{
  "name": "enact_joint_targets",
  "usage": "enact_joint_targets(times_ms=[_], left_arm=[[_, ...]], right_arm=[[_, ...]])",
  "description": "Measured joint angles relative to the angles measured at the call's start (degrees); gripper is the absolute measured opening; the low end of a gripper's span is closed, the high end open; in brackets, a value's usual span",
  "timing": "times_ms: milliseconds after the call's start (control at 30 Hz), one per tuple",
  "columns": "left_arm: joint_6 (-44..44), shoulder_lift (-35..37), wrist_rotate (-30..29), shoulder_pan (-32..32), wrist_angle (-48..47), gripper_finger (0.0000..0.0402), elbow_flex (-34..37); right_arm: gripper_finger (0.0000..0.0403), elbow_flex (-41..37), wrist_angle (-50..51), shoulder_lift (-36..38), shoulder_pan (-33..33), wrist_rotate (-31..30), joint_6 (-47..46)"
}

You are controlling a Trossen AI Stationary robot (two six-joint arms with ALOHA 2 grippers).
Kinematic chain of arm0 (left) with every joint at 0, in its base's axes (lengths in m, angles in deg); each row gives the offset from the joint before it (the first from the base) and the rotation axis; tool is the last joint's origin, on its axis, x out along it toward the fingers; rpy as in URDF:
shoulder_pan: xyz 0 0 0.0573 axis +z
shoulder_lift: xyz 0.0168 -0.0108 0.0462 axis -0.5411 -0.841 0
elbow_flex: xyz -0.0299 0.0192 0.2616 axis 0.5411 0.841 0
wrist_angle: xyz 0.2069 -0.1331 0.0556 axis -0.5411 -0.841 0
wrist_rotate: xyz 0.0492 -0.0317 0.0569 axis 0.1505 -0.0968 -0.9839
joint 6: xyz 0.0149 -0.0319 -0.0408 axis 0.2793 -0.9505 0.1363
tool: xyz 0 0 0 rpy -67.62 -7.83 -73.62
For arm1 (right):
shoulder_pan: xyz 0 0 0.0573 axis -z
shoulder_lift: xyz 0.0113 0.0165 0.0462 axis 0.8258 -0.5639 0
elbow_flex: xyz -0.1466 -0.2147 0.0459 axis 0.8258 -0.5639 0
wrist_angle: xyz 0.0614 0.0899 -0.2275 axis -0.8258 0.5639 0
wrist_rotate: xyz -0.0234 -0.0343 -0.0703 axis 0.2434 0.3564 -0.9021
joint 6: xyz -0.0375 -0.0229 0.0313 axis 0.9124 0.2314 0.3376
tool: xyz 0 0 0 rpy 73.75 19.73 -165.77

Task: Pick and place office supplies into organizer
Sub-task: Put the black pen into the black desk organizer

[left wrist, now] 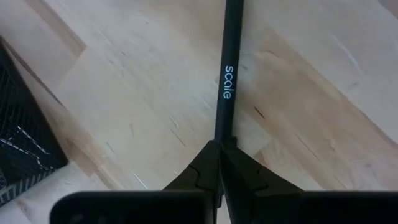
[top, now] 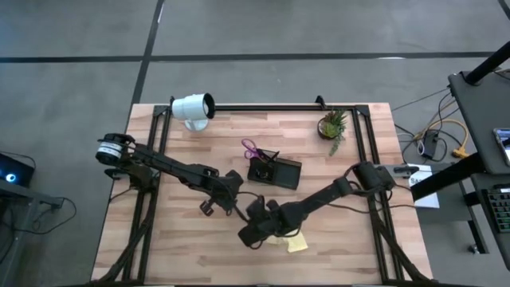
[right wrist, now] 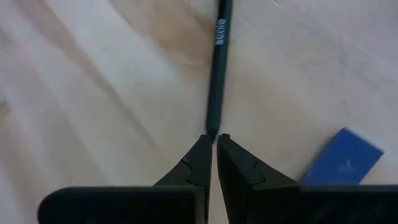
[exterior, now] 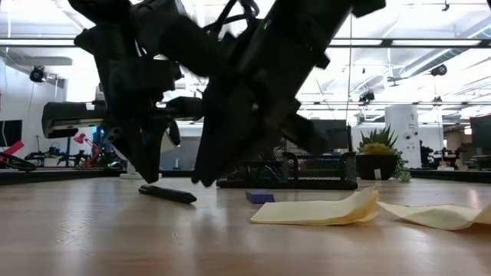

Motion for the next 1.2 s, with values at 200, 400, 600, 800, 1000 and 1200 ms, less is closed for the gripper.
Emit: enact_joint_targets(times_ms=[200,400,600,800,1000,1200], left_arm=[[-0.09,0.0,0.04,-0.02,0.9,0.0,0.0],[-0.09,0.02,0.05,-0.02,0.96,0.0,0.02],[-0.09,0.04,0.09,-0.02,0.99,0.0,0.02],[-0.09,0.07,0.07,-0.03,0.97,0.0,0.02],[-0.15,1.07,-2.49,-0.04,0.84,0.0,-0.05],[-0.19,4.69,-4.83,-0.04,-0.63,0.0,0.02]], right_arm=[[0.0018,0.66,-0.43,-1.5,1.15,0.65,2.72],[0.0018,0.79,-1.11,-1.64,1.29,0.95,3.8],[0.0018,0.79,-1.24,-1.75,1.27,1.16,3.62],[0.0018,0.79,-1.2,-1.77,1.38,1.1,5.18],[0.0018,0.18,-1.16,-1.77,1.74,1.05,5.46],[0.0018,-0.61,-1.34,-1.77,1.97,0.82,5.46]])
